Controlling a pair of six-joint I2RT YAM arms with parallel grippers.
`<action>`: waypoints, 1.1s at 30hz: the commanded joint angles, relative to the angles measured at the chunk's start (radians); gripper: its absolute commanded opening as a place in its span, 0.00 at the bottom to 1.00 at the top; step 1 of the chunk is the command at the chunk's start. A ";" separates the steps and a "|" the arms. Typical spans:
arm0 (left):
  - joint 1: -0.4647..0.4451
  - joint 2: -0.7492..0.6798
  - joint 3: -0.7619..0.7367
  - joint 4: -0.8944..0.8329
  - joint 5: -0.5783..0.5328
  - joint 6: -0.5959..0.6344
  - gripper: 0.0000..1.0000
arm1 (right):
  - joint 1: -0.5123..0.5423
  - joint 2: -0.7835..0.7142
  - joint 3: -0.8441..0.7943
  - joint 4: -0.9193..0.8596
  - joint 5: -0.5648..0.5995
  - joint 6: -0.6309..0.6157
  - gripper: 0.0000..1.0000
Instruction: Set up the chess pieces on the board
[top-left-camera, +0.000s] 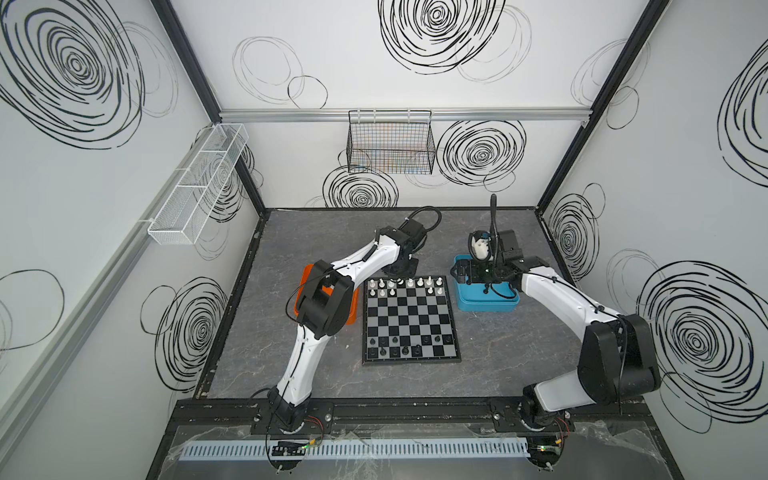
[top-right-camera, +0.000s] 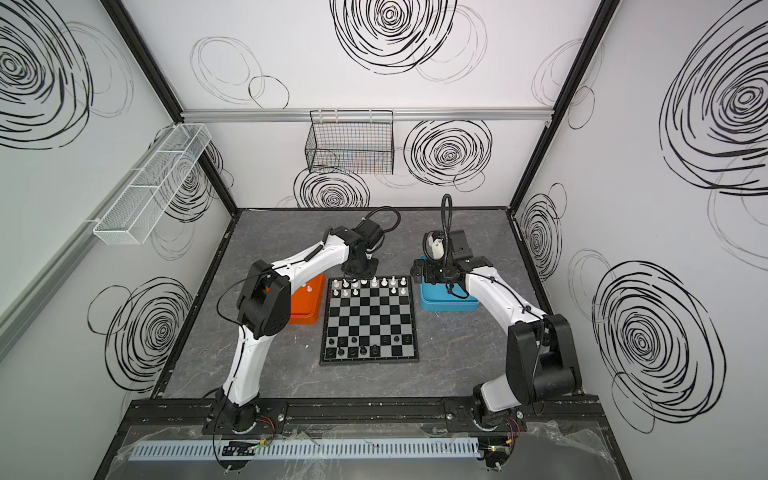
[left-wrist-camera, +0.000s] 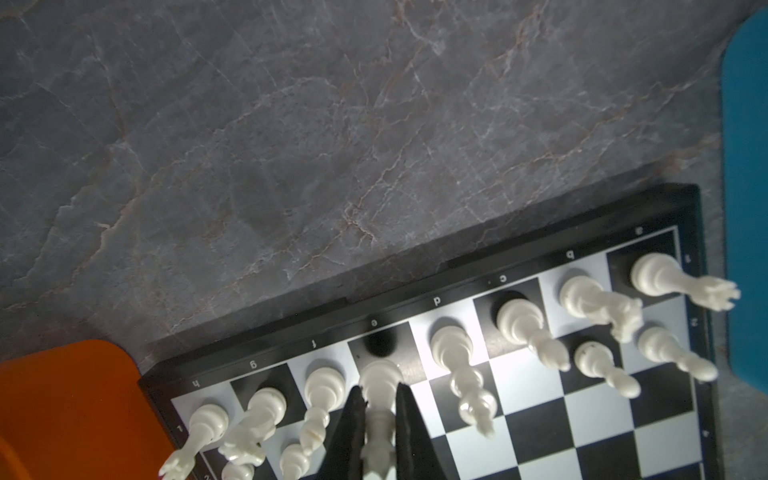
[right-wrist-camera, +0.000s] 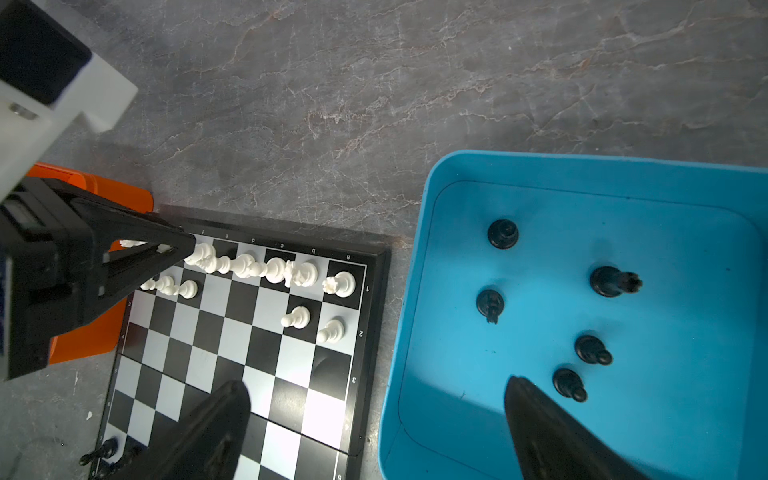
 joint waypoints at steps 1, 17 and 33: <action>-0.001 -0.028 -0.020 0.009 0.007 -0.013 0.11 | -0.004 0.005 -0.008 0.009 -0.004 -0.003 1.00; 0.001 -0.031 -0.039 0.046 0.008 -0.018 0.11 | -0.004 0.013 -0.005 0.008 -0.004 -0.003 1.00; 0.002 -0.060 -0.097 0.107 -0.030 -0.031 0.10 | -0.004 0.016 -0.006 0.010 -0.003 -0.003 1.00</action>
